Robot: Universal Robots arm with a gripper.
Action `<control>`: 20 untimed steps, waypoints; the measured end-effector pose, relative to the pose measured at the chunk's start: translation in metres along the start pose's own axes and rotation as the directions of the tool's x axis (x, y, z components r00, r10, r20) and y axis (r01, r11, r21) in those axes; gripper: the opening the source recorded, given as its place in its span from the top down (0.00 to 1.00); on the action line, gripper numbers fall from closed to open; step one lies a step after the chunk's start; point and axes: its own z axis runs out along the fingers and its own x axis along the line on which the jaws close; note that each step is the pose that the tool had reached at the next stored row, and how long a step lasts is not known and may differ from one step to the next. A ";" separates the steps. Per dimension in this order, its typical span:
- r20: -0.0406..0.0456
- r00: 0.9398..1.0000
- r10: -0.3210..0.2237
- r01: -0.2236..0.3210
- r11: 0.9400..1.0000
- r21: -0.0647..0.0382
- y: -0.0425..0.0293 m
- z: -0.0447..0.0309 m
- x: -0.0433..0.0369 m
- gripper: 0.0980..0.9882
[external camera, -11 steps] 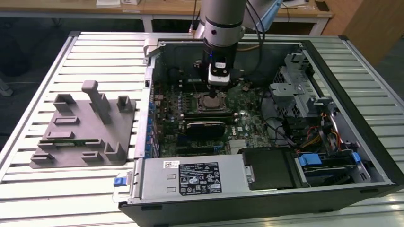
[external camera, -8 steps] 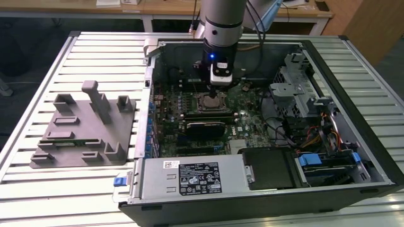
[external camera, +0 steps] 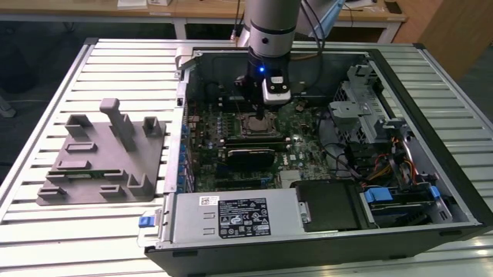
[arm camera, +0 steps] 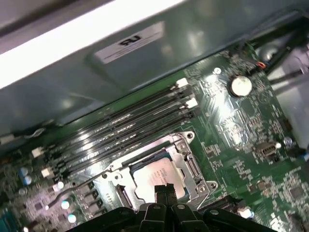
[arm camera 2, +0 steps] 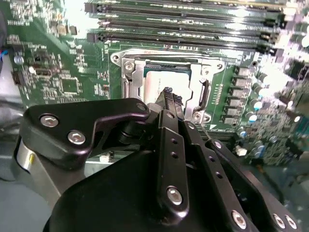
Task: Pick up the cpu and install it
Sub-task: 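Close the cpu cover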
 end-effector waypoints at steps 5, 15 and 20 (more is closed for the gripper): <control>0.000 0.996 -0.091 0.091 0.996 0.000 0.0000 0.0002 0.0000 0.99; 0.002 0.963 -0.270 0.270 0.963 0.000 0.0000 0.0005 0.0000 0.99; 0.002 0.934 -0.356 0.356 0.934 0.000 0.0000 0.0006 0.0000 0.99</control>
